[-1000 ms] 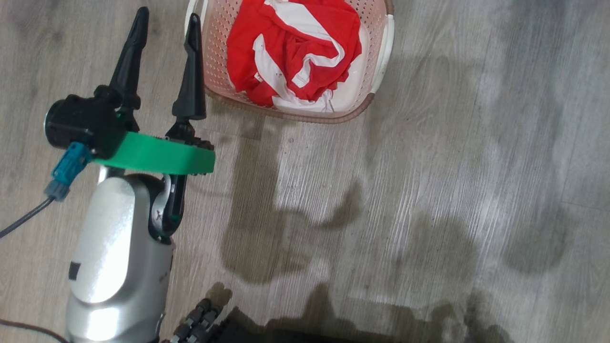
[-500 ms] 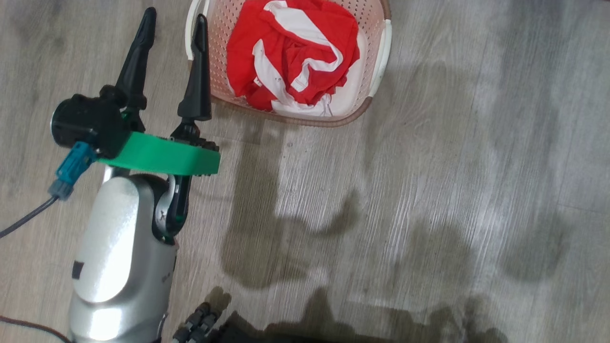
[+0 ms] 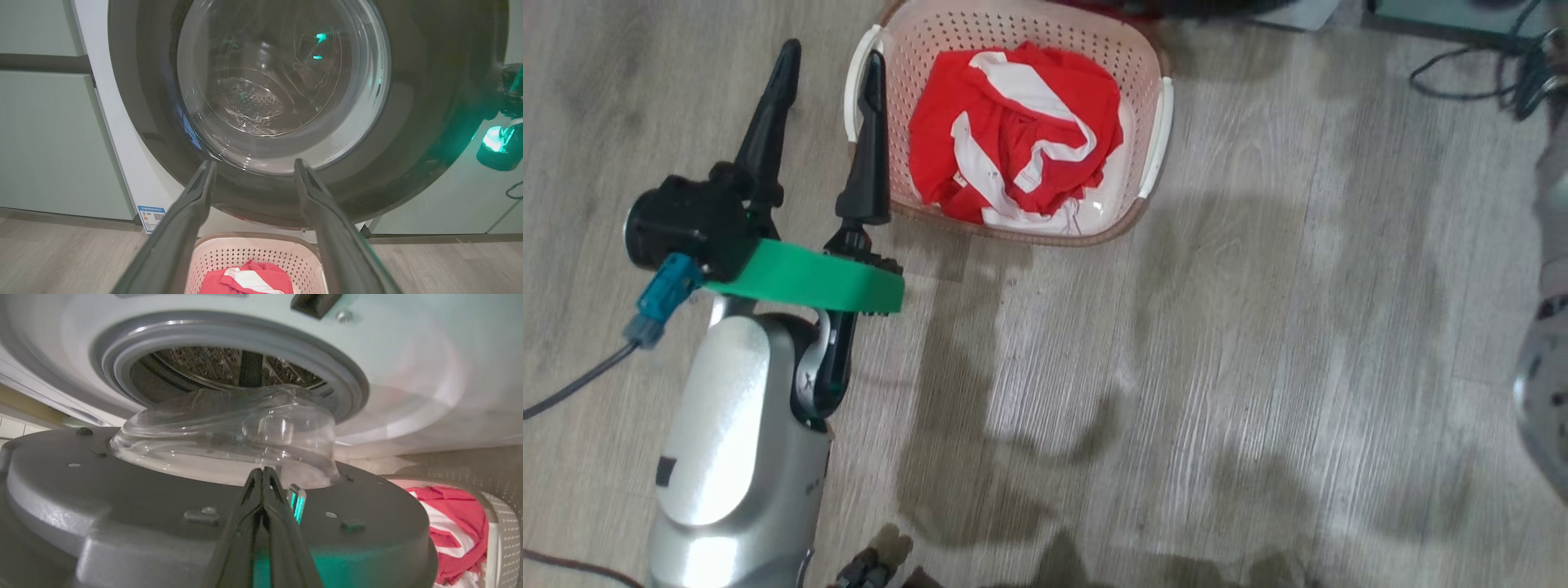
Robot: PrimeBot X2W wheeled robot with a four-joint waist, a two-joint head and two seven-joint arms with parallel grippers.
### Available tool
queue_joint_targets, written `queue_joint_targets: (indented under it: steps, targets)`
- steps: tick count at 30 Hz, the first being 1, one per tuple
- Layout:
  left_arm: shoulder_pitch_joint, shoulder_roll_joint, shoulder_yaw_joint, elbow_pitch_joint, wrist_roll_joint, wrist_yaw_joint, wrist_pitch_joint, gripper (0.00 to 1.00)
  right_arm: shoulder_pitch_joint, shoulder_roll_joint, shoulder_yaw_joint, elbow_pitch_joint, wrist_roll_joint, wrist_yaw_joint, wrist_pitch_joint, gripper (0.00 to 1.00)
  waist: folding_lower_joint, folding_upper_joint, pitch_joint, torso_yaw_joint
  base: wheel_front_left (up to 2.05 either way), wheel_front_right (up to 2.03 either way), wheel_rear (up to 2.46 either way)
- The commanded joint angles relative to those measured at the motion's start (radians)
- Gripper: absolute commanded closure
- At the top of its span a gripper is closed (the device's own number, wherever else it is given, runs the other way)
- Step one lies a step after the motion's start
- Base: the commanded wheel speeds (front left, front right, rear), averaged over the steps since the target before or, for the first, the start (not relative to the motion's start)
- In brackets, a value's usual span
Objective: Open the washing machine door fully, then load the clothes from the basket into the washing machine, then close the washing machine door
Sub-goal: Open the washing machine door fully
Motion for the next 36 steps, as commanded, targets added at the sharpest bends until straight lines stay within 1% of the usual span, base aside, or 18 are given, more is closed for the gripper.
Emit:
queue_joint_targets:
  steps: [1, 7, 12, 21, 23, 26, 31, 36]
  targets:
    - [0.014, 0.017, 0.028, -0.023, 0.005, 0.008, -0.005, 0.00, 0.010, 0.043, 0.010, -0.052, 0.010, 0.001, 0.027, 1.00, 0.0000, 0.0000, -0.015, 0.002, 0.00, 0.00, 0.00]
    - [0.032, 0.017, 0.022, -0.010, -0.001, 0.013, -0.005, 0.00, 0.108, 0.056, 0.012, -0.115, 0.034, 0.001, 0.096, 1.00, 0.0000, 0.0000, -0.054, 0.012, 0.00, 0.00, 0.00]
    - [0.059, 0.017, 0.022, 0.003, -0.014, 0.030, -0.005, 0.00, 0.205, 0.070, 0.013, -0.175, 0.050, 0.001, 0.150, 1.00, 0.0000, 0.0000, -0.098, 0.027, 0.00, 0.00, 0.00]
    - [0.116, 0.017, 0.028, 0.013, -0.032, 0.055, -0.005, 0.00, 0.367, 0.087, 0.040, -0.265, 0.090, 0.001, 0.229, 1.00, 0.0000, 0.0000, -0.181, 0.078, 0.00, 0.00, 0.00]
    - [0.129, 0.017, 0.030, 0.017, -0.033, 0.058, -0.005, 0.00, 0.400, 0.088, 0.060, -0.283, 0.102, 0.001, 0.242, 1.00, 0.0000, 0.0000, -0.199, 0.092, 0.00, 0.00, 0.00]
    - [0.147, 0.017, 0.033, 0.022, -0.033, 0.061, -0.005, 0.00, 0.448, 0.088, 0.108, -0.310, 0.151, 0.001, 0.242, 1.00, 0.0000, 0.0000, -0.222, 0.113, 0.00, 0.00, 0.00]
    - [0.173, 0.017, 0.035, 0.027, -0.037, 0.068, -0.005, 0.00, 0.518, 0.088, 0.198, -0.341, 0.234, 0.001, 0.218, 1.00, 0.0000, 0.0000, -0.253, 0.148, 0.00, 0.00, 0.00]
    - [0.187, 0.017, 0.034, 0.030, -0.044, 0.073, -0.005, 0.00, 0.559, 0.088, 0.278, -0.360, 0.288, 0.001, 0.183, 1.00, 0.0000, 0.0000, -0.273, 0.180, 0.00, 0.00, 0.00]
